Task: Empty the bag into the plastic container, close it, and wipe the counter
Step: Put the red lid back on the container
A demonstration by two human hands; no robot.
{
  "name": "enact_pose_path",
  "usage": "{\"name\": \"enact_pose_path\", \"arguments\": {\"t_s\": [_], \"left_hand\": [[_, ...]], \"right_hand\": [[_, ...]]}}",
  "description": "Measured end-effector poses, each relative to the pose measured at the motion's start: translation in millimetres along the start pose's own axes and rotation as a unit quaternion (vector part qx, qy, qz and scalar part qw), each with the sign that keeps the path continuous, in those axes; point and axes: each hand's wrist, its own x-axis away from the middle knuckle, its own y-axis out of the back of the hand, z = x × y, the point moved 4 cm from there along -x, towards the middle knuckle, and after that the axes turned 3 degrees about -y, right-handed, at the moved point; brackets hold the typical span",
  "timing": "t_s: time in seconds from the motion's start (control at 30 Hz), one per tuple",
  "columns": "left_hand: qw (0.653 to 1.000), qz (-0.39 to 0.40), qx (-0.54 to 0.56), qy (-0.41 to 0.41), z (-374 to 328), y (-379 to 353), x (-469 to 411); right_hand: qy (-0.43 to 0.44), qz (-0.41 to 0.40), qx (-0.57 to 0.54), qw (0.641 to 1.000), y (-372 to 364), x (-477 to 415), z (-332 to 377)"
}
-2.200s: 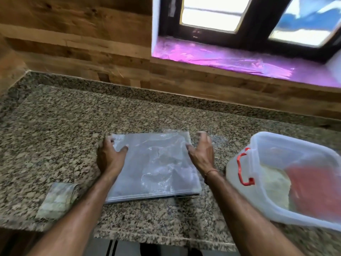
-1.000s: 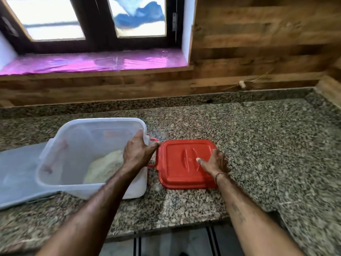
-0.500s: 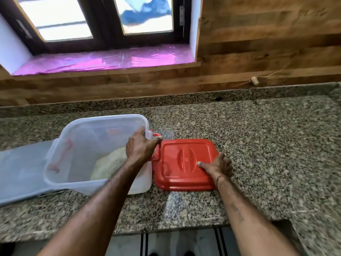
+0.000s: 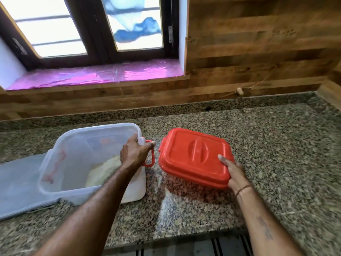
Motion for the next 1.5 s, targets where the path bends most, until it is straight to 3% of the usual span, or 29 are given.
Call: {"name": "enact_pose_path", "arguments": {"t_s": [0.1, 0.23, 0.4, 0.57, 0.87, 1.03, 1.37, 1.5], "left_hand": [[0.998, 0.028, 0.058, 0.0, 3.3, 0.7, 3.3], [0.963, 0.072, 0.258, 0.027, -3.3, 10.7, 4.2], [0.913, 0.053, 0.401, -0.062, -30.0, 68.6, -10.4], [0.934, -0.04, 0.349, -0.067, 17.2, 142.0, -28.4], [0.95, -0.111, 0.291, 0.007, 150.6, 203.0, -17.1], [0.957, -0.077, 0.28, 0.01, 169.0, 196.8, -20.1], [0.95, -0.019, 0.312, 0.016, 183.2, 184.9, -12.5], [0.928, 0.006, 0.369, 0.06, 185.5, 185.8, -13.2]], "right_hand": [[0.006, 0.031, -0.039, 0.999, -2.7, 13.2, 25.9], [0.025, 0.073, -0.041, 0.996, -37.8, 41.3, 61.1], [0.08, 0.147, -0.004, 0.986, -123.9, 100.6, 89.6], [0.126, 0.164, 0.037, 0.978, -200.6, 146.1, 82.8], [0.188, 0.132, 0.205, 0.952, -291.6, 187.2, -2.2], [0.2, 0.068, 0.302, 0.93, -291.1, 194.1, -20.7], [0.2, 0.045, 0.359, 0.91, -285.0, 198.0, -36.6], [0.188, 0.05, 0.341, 0.92, -284.0, 194.6, -41.6]]}}
